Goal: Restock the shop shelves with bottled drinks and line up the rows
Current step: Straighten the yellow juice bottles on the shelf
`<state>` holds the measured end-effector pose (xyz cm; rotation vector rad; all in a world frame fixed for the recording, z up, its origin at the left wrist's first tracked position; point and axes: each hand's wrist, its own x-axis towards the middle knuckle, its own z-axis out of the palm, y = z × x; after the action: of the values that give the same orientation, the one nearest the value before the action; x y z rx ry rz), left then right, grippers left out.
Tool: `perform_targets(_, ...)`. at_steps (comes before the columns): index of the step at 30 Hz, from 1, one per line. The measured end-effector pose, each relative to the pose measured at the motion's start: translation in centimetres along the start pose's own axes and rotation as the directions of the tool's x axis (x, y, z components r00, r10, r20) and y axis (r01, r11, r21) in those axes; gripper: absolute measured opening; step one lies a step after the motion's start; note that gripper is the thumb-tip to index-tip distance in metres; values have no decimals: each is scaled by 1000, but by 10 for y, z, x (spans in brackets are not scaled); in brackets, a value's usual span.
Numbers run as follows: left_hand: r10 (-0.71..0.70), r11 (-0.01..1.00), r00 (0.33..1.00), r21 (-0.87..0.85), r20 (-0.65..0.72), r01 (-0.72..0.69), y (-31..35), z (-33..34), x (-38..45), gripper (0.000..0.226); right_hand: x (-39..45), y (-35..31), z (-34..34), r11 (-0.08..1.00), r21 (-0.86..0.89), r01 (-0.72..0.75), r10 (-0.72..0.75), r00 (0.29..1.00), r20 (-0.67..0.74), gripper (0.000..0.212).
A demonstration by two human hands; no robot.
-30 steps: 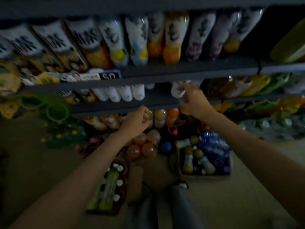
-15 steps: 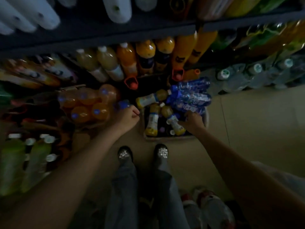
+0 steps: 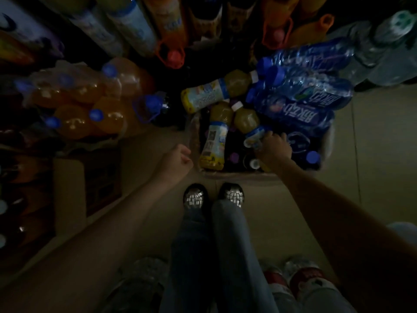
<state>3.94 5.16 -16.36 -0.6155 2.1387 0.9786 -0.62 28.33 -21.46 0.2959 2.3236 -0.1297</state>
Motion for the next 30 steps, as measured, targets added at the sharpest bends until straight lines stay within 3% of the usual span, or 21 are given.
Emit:
perform_targets(3, -54, 991, 998, -126, 15, 55, 20, 6, 2, 29, -4, 2, -22, 985, 165, -48, 26, 991, 130, 59)
perform_targets(5, -94, 952, 992, -285, 79, 112, 45, -7, -10, 34, -32, -4, -50, 947, 318, -39, -18, 985, 173, 51)
perform_targets(7, -125, 891, 964, -402, 233, 212, 62, 0, -17, 41, -56, -5, -67, 869, 495, 13, -146, 962, 231, 45)
perform_targets(9, -102, 789, 926, -537, 364, 298, 67, 4, -25, 48, -80, -17, -83, 816, 567, 118, -352, 878, 324, 48)
perform_targets(11, -98, 671, 924, -661, 370, 335, 64, 1, -30, 59, -92, -33, -96, 756, 633, 168, -471, 811, 347, 39)
perform_targets(12, -121, 628, 926, -695, 359, 351, 62, -5, -30, 61, -90, -41, -98, 718, 689, 99, -454, 817, 355, 29)
perform_targets(14, -201, 616, 933, -702, 297, 356, 53, -22, -29, 52, -66, -56, -82, 602, 793, -93, -281, 905, 320, 15)
perform_targets(16, -275, 604, 947, -736, 168, 306, 32, -46, -28, 39, -37, -76, -52, 479, 844, -243, -66, 948, 310, 10)
perform_targets(17, -292, 637, 954, -728, 75, 252, 18, -57, -28, 31, -27, -88, -34, 387, 855, -346, -10, 925, 379, 23)
perform_targets(18, -290, 697, 957, -687, -6, 207, 1, -66, -27, 29, -21, -99, -15, 392, 825, -408, 14, 899, 438, 44)
perform_targets(19, -273, 752, 961, -633, -49, 182, -13, -75, -29, 29, -21, -110, 3, 499, 765, -406, 24, 890, 456, 64)
perform_targets(21, -280, 784, 957, -592, -70, 187, -38, -87, -34, 31, -24, -121, 18, 661, 682, -312, 124, 943, 310, 82)
perform_targets(22, -299, 779, 952, -593, -65, 204, -44, -90, -36, 32, -27, -121, 16, 684, 675, -277, 127, 956, 263, 78)
perform_targets(24, -332, 767, 941, -601, -68, 227, -48, -97, -45, 31, -29, -120, 1, 646, 700, -306, 62, 934, 351, 58)
perform_targets(27, -349, 733, 937, -629, -21, 259, -28, -111, -66, 26, -68, -111, -48, 520, 726, -451, -73, 823, 564, 39)
perform_targets(30, -298, 727, 954, -653, -23, 212, 25, -162, -120, 32, -134, -115, -133, 663, 683, -307, -216, 795, 567, 45)
